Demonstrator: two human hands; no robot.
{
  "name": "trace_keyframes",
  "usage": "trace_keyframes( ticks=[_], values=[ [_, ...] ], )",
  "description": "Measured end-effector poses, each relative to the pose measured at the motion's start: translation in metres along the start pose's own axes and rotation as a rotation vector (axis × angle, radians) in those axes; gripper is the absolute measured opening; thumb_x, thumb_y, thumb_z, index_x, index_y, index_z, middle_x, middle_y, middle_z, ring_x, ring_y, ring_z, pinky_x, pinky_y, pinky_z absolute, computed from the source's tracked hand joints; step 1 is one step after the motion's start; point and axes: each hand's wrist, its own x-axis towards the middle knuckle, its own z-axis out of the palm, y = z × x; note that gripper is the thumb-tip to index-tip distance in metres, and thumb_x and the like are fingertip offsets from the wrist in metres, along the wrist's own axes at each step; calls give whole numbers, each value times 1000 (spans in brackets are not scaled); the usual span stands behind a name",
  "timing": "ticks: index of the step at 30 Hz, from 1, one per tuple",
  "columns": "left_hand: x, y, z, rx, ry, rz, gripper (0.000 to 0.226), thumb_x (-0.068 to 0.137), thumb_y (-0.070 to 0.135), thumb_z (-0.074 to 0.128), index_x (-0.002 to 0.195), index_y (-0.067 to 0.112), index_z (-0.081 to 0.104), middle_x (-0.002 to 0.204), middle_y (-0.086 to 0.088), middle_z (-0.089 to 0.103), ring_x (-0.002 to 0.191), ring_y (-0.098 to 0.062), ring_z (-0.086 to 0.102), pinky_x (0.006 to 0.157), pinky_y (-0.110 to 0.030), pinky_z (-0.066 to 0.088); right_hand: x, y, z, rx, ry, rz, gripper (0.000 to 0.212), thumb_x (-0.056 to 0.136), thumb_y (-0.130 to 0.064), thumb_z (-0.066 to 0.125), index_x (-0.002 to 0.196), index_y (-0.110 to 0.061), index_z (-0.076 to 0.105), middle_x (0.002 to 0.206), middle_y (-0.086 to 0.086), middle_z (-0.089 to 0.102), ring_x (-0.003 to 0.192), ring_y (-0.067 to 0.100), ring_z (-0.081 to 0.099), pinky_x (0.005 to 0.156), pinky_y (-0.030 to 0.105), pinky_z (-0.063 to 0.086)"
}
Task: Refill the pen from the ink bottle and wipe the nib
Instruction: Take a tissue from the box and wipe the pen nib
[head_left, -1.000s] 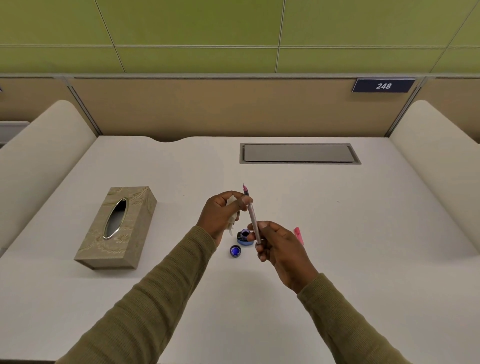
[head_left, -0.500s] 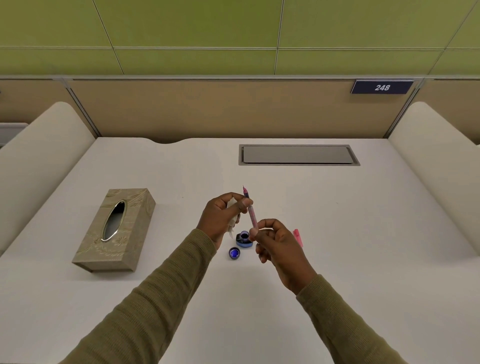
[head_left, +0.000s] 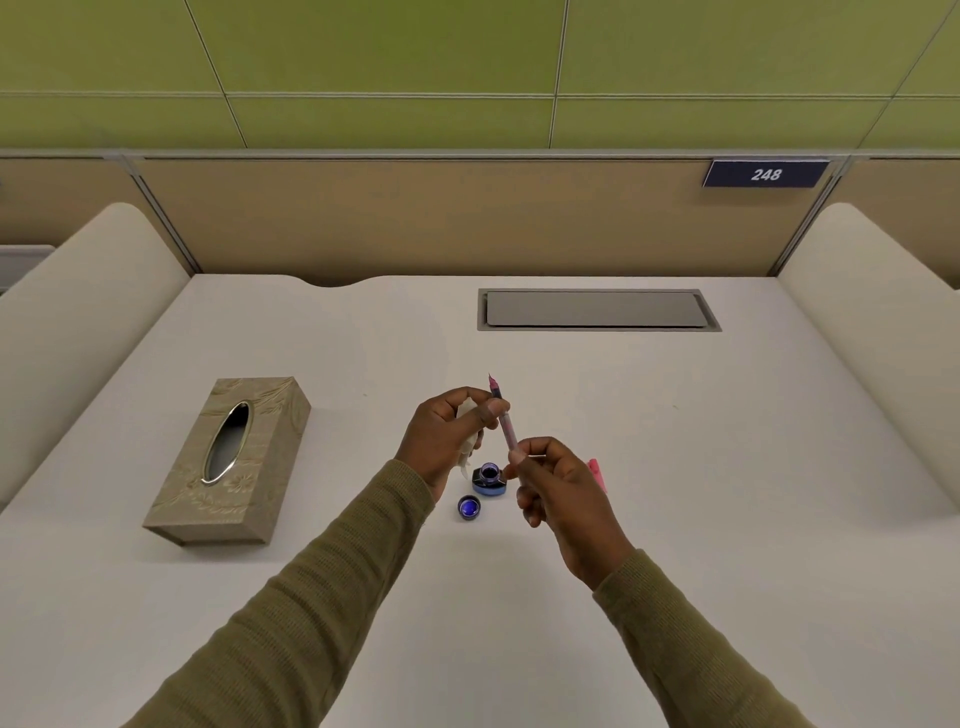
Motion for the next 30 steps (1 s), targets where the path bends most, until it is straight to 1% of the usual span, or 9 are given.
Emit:
trace_keyframes(
  ticks=[3,6,9,11,16,20,22,24,30],
  values=[
    [0,0,0,-10,6,2,20,88,21,69,97,3,72,80,-11,61,66,-20,45,55,-24,43,-1,-1,-1,45,-15,17,23,103,-26,54,107,-13,73,89,4,73,62,14,54,53,26,46],
    [0,0,1,-1,11,5,21,88,22,69,97,3,72,79,-11,61,67,-21,44,55,-25,42,-1,-1,1,3,-10,-2,17,99,-29,62,109,-16,68,86,4,73,62,15,54,53,26,47],
    [1,0,1,19,14,10,21,88,23,69,96,4,72,79,-10,61,67,-21,45,56,-25,43,0,-1,2,-36,7,-24,15,96,-25,67,106,-15,64,85,9,72,61,16,53,52,27,46],
    [1,0,1,13,15,12,20,88,21,69,96,3,72,78,-10,61,66,-21,45,55,-25,43,0,-2,2,-34,0,-26,12,99,-25,63,106,-14,65,85,7,73,61,15,53,52,27,45],
    [1,-1,0,4,26,15,17,87,19,71,89,2,71,76,-11,59,65,-21,44,55,-26,41,-2,-2,1,-5,-40,-20,18,103,-27,56,106,-13,68,85,6,73,61,16,52,50,26,42],
    [0,-2,0,16,29,19,21,86,21,71,91,1,70,77,-13,58,67,-23,44,56,-27,41,-3,-3,5,-63,-26,-33,16,98,-31,64,108,-19,63,82,4,74,57,13,51,51,26,44],
    [0,-2,1,19,30,19,21,86,22,71,91,1,71,77,-12,59,67,-23,44,57,-28,42,-2,-3,6,-88,-11,-41,16,96,-30,67,106,-19,61,81,5,75,56,14,51,50,25,44],
    [-1,-1,2,12,30,14,20,86,21,71,90,2,70,77,-12,59,67,-23,44,57,-28,42,-2,-3,5,-75,-11,-41,14,98,-30,64,105,-18,62,84,7,76,56,14,52,49,25,43],
    [-2,0,1,35,35,23,16,87,20,71,86,4,71,75,-9,60,66,-21,45,56,-27,43,-4,-4,3,-36,-75,-14,20,104,-30,53,109,-18,68,94,14,73,58,14,51,49,25,42]
  ],
)
